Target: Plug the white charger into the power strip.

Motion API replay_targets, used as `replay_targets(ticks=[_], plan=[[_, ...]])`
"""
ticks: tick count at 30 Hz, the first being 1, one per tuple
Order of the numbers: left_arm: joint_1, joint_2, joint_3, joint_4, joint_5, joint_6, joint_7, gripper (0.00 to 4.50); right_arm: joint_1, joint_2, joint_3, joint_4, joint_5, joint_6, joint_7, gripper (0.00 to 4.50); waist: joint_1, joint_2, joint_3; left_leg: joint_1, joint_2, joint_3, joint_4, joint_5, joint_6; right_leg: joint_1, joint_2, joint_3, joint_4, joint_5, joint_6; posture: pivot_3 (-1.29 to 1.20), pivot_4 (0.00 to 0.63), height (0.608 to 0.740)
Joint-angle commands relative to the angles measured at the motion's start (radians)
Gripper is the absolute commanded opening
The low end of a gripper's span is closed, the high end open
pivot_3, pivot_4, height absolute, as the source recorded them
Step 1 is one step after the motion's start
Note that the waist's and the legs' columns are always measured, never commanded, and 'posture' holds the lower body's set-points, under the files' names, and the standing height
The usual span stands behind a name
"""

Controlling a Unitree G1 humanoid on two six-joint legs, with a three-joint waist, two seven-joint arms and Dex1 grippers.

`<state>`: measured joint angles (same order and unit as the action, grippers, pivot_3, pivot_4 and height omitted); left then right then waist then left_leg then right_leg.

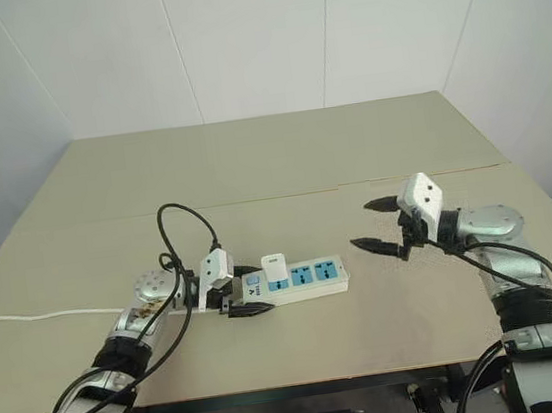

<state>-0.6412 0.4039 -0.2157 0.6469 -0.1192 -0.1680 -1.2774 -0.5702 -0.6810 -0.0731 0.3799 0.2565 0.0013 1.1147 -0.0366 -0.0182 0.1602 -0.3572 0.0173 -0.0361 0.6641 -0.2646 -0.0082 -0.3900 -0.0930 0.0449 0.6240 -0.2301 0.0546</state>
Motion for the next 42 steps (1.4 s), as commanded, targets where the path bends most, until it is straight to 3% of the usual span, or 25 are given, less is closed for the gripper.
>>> replay_targets(ticks=[1,15,22,32,42], plan=[[-0.005,0.001,0.020,0.019,0.005,0.011,0.028,3.32,0.023,0.004,-0.050,-0.084,0.020,0.018,-0.075,4.47,0.000,0.000,0.000,0.000,0.000,0.000,0.000,0.000,0.000,0.000,0.000,0.000,0.000,0.000,0.000,0.00,0.150,0.740],[-0.005,0.018,0.095,-0.007,-0.007,0.078,0.140,3.32,0.142,0.159,-0.100,-0.273,0.079,0.162,-0.349,4.47,-0.004,-0.001,0.002,-0.009,0.000,-0.001,0.000,0.000,0.000,-0.010,0.000,-0.001,0.001,0.000,0.000,0.00,0.150,0.740],[0.022,0.006,0.113,-0.057,0.011,0.137,0.258,3.32,0.148,0.190,-0.089,-0.279,0.080,0.155,-0.390,4.47,-0.003,-0.001,0.003,-0.014,0.000,-0.001,0.001,0.000,0.000,-0.014,0.000,0.000,0.002,0.001,-0.001,0.00,0.150,0.740],[-0.057,-0.018,0.121,0.021,0.049,0.152,0.425,3.32,0.150,0.199,-0.084,-0.280,0.079,0.147,-0.400,4.47,-0.002,-0.001,0.003,-0.013,0.000,-0.001,0.001,0.000,0.000,-0.014,0.000,0.000,0.002,0.001,-0.001,0.00,0.150,0.740],[-0.022,0.032,0.090,-0.074,-0.022,0.100,0.117,3.32,0.171,0.190,-0.092,-0.301,0.088,0.153,-0.392,4.47,-0.003,-0.001,0.005,-0.015,0.000,-0.001,0.001,0.000,0.000,-0.016,0.000,0.000,0.002,0.001,-0.001,0.00,0.150,0.740]])
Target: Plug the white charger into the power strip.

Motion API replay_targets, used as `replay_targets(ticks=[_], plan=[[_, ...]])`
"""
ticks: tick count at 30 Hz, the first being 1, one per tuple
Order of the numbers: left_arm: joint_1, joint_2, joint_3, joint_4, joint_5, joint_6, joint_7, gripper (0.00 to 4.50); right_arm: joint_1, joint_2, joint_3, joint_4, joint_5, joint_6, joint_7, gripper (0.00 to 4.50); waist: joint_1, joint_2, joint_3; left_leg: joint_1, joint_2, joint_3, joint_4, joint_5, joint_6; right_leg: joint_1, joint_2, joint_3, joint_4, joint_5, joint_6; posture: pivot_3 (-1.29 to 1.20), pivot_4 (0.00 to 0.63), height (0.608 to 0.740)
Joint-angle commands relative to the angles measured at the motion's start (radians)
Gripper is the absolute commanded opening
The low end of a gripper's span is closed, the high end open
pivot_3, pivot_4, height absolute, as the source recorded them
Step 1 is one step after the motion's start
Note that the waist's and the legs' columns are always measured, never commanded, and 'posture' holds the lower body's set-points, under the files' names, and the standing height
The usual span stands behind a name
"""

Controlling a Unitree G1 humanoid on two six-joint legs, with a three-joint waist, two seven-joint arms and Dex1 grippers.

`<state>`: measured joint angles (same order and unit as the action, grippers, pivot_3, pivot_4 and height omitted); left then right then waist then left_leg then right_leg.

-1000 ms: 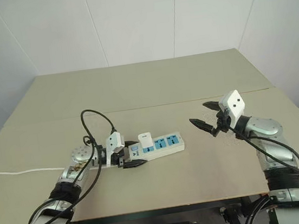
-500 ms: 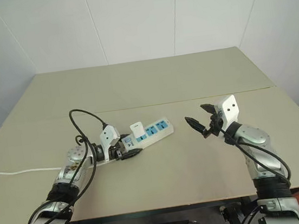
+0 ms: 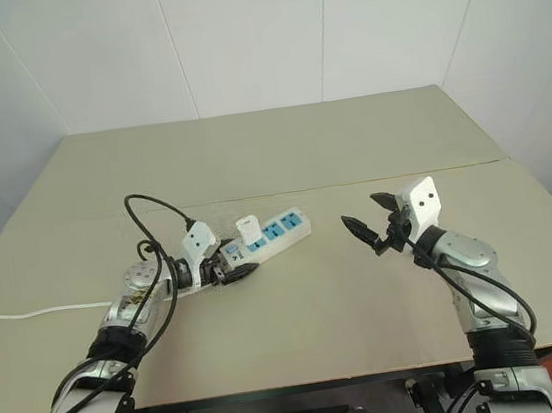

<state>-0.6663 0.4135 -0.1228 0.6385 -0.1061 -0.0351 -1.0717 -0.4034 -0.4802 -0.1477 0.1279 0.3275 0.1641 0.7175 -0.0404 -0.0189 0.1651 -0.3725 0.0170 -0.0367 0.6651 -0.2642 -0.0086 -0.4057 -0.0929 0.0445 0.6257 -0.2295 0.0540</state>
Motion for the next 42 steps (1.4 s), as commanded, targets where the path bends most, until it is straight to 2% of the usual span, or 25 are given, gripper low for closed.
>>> replay_targets(ticks=[1,7,11,13,15,18,22,26,31,37,39,42], plan=[[0.011,0.031,-0.005,-0.085,-0.047,-0.033,-0.128,3.32,0.006,-0.015,-0.020,-0.052,0.021,-0.008,0.011,4.47,0.001,0.000,0.001,0.000,0.000,0.000,0.000,0.000,0.000,0.000,0.000,0.000,0.000,0.000,0.000,0.00,0.150,0.740],[0.058,0.056,-0.024,-0.185,-0.101,-0.003,-0.292,3.32,0.009,-0.031,-0.023,-0.051,0.027,-0.005,0.031,4.47,0.001,0.000,0.002,-0.001,0.000,0.000,0.000,0.000,0.000,0.000,0.000,0.000,0.000,0.000,0.000,0.00,0.150,0.740],[0.083,0.035,-0.064,-0.173,-0.045,-0.059,-0.281,3.32,0.007,-0.028,-0.019,-0.052,0.029,-0.003,0.031,4.47,0.004,0.000,0.002,-0.001,0.000,0.000,0.000,0.000,0.000,0.000,0.000,0.000,0.000,0.000,0.000,0.00,0.150,0.740],[0.086,0.023,-0.077,-0.163,-0.039,-0.059,-0.283,4.03,0.007,-0.025,-0.015,-0.054,0.028,-0.002,0.030,4.50,0.008,0.000,0.002,-0.001,0.000,0.000,0.000,0.000,0.000,0.000,0.000,0.000,0.000,0.000,0.000,0.00,0.150,0.740],[0.084,0.017,-0.090,-0.149,-0.020,-0.076,-0.275,4.48,0.008,-0.023,-0.013,-0.054,0.027,-0.002,0.030,4.50,0.012,0.000,0.002,0.000,0.000,0.000,0.001,0.000,0.000,0.000,0.000,0.000,0.000,0.000,0.000,0.00,0.150,0.740],[0.075,0.017,-0.084,-0.131,-0.015,-0.102,-0.267,4.48,0.011,-0.023,-0.015,-0.058,0.029,0.001,0.030,4.50,0.017,0.000,0.002,0.000,0.000,0.000,0.001,0.000,0.000,0.000,0.000,0.000,0.000,0.000,0.000,0.00,0.150,0.740],[0.076,0.051,-0.035,-0.199,-0.077,-0.069,-0.300,4.48,0.021,-0.029,-0.019,-0.065,0.032,0.008,0.033,4.50,0.020,0.000,0.002,0.000,0.000,0.000,0.002,0.000,0.000,0.000,0.000,0.000,0.001,0.000,0.000,0.00,0.150,0.740],[0.113,0.153,0.024,-0.368,-0.181,0.033,-0.360,4.48,0.041,-0.047,-0.024,-0.081,0.039,0.022,0.056,4.50,0.014,0.000,0.003,-0.001,0.001,0.000,0.002,0.000,0.000,-0.001,0.000,0.000,0.001,0.000,0.000,0.00,0.150,0.740],[0.205,0.346,0.151,-0.567,-0.305,0.161,-0.406,4.48,0.087,-0.106,-0.052,-0.114,0.066,0.045,0.112,4.50,0.003,0.001,0.004,-0.001,0.001,0.000,0.001,0.000,0.000,-0.001,0.000,0.000,0.001,0.000,0.000,0.00,0.150,0.740],[0.276,0.544,0.288,-0.597,-0.371,0.229,-0.455,4.48,0.205,-0.282,-0.091,-0.211,0.170,0.112,0.324,4.50,0.007,0.001,0.006,-0.001,0.001,0.000,0.001,0.000,0.000,-0.001,0.000,-0.001,0.001,0.000,0.000,0.00,0.150,0.740],[0.301,0.583,0.313,-0.593,-0.386,0.245,-0.475,4.48,0.234,-0.329,-0.103,-0.228,0.197,0.130,0.381,4.50,0.006,0.001,0.006,-0.001,0.001,0.000,0.002,0.000,0.000,0.000,0.000,-0.001,0.000,-0.001,0.000,0.00,0.150,0.740],[0.342,0.587,0.328,-0.611,-0.397,0.257,-0.457,4.48,0.247,-0.347,-0.102,-0.228,0.199,0.127,0.400,4.50,0.005,0.000,0.007,0.000,0.002,0.001,0.001,0.000,0.000,0.000,0.000,-0.001,0.000,-0.001,0.000,0.00,0.150,0.740]])
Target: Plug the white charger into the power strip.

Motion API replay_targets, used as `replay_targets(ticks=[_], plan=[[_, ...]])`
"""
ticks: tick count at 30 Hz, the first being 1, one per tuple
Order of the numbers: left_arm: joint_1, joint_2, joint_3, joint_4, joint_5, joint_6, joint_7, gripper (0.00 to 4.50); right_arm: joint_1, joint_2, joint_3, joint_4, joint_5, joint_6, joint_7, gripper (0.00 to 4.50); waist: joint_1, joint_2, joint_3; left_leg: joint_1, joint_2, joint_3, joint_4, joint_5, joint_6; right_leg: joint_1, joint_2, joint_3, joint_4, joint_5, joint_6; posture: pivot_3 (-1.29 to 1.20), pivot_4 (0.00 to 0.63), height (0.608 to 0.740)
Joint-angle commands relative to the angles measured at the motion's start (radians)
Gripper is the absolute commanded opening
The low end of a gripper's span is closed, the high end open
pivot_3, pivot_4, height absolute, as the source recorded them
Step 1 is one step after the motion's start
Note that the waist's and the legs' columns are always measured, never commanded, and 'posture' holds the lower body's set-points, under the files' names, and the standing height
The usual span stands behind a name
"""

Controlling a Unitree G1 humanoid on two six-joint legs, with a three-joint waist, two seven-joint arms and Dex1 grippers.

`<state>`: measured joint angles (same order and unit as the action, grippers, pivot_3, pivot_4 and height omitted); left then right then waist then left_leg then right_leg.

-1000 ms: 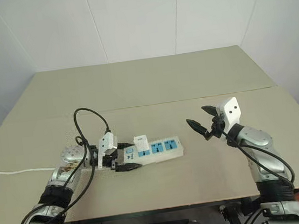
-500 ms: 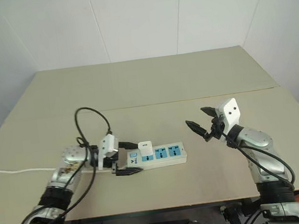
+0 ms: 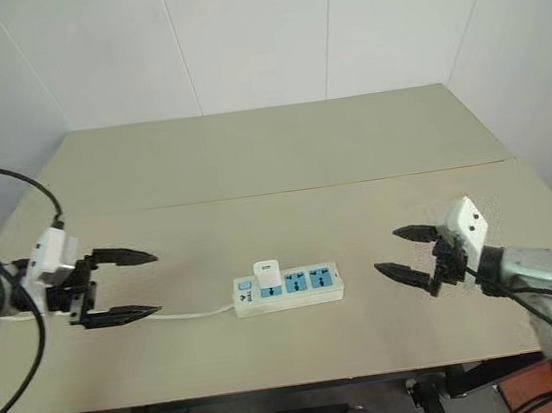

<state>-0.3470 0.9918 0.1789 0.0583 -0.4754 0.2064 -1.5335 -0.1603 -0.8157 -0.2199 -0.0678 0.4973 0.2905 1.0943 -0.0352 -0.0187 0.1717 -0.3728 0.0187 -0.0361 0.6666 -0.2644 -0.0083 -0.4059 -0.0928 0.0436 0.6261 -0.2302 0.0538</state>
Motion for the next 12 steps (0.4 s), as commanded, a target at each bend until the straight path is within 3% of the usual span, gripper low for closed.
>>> replay_targets(ticks=[1,12], plan=[[0.035,0.003,0.026,-0.042,-0.029,0.018,0.013,4.48,0.000,-0.007,-0.026,-0.029,0.024,-0.003,0.016,4.50,-0.002,-0.001,0.000,0.000,0.000,0.000,0.000,0.000,0.000,0.000,0.000,0.000,0.000,0.000,0.000,0.00,0.150,0.740],[0.020,-0.033,-0.007,-0.068,-0.033,0.033,0.042,4.48,-0.005,0.010,-0.027,-0.034,0.011,-0.008,0.001,4.50,-0.002,-0.002,0.001,0.000,0.000,0.000,0.000,0.000,0.000,0.000,0.000,0.000,0.000,0.000,0.000,0.00,0.150,0.740]])
